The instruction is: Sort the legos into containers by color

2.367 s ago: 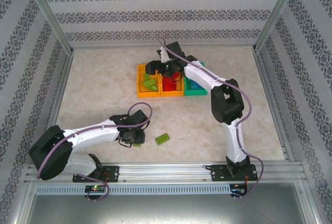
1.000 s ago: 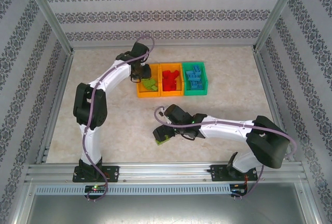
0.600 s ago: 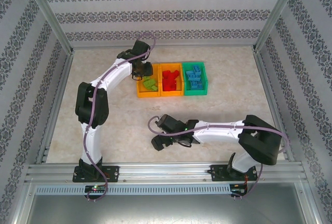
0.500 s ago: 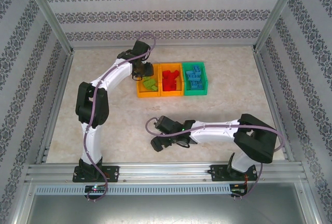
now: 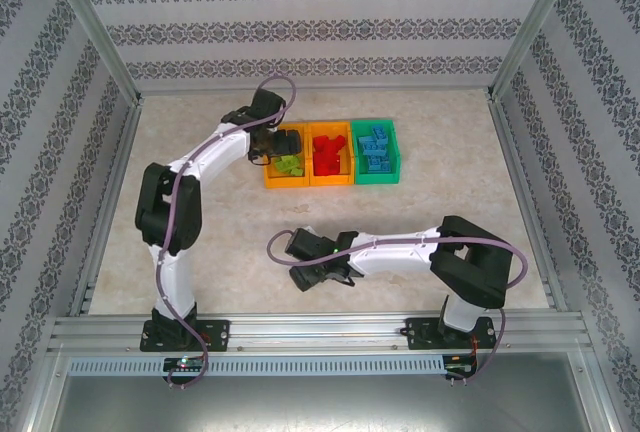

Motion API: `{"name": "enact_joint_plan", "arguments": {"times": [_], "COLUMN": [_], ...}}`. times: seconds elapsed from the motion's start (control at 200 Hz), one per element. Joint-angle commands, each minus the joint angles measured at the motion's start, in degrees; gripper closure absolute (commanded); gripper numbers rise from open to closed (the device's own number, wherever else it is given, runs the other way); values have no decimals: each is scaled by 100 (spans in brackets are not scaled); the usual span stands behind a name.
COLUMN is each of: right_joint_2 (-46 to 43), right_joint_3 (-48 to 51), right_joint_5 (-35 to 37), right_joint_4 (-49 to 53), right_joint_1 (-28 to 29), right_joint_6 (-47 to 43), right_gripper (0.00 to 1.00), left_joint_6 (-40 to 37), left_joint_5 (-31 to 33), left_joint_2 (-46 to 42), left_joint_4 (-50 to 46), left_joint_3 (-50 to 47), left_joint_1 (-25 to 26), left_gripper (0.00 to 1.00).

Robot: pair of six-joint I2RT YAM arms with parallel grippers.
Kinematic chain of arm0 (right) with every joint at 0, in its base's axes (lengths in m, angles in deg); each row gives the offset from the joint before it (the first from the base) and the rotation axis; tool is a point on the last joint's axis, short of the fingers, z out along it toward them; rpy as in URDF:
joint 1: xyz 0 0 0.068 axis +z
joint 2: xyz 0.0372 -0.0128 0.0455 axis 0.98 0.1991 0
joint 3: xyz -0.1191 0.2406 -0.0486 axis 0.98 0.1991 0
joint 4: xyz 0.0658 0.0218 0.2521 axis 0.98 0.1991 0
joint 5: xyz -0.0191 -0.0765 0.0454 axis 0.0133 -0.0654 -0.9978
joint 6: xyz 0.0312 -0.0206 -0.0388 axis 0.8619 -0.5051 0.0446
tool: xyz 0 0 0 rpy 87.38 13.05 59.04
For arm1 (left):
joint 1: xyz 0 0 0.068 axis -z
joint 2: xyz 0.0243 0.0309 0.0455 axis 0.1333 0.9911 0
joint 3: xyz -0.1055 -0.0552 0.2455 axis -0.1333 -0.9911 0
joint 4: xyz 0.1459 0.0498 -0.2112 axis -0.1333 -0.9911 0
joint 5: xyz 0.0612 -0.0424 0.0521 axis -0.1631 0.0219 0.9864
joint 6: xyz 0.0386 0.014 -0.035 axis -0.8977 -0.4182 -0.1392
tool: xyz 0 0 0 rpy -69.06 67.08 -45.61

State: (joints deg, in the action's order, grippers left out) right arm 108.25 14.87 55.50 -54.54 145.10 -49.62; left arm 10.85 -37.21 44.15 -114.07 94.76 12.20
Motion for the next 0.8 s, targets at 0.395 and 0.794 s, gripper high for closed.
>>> {"name": "enact_joint_plan", "arguments": {"times": [0.395,0.794], "right_joint_2": [-718,-203], "right_joint_3": [-481,-1589], "right_joint_5": [-25,-2025], "right_joint_4": [-103,-1558], "right_joint_1": [-413,-2894], "right_joint_6": [-332,611], "right_gripper": [41,41], "left_joint_6": [379,406], "left_joint_5": [946,1402], "left_joint_2": [-2493,-3756], "left_joint_4": [1090,1414], "left_joint_3": [-2383,-3911], "left_joint_1": [11,2], "left_gripper": [0,0]}}
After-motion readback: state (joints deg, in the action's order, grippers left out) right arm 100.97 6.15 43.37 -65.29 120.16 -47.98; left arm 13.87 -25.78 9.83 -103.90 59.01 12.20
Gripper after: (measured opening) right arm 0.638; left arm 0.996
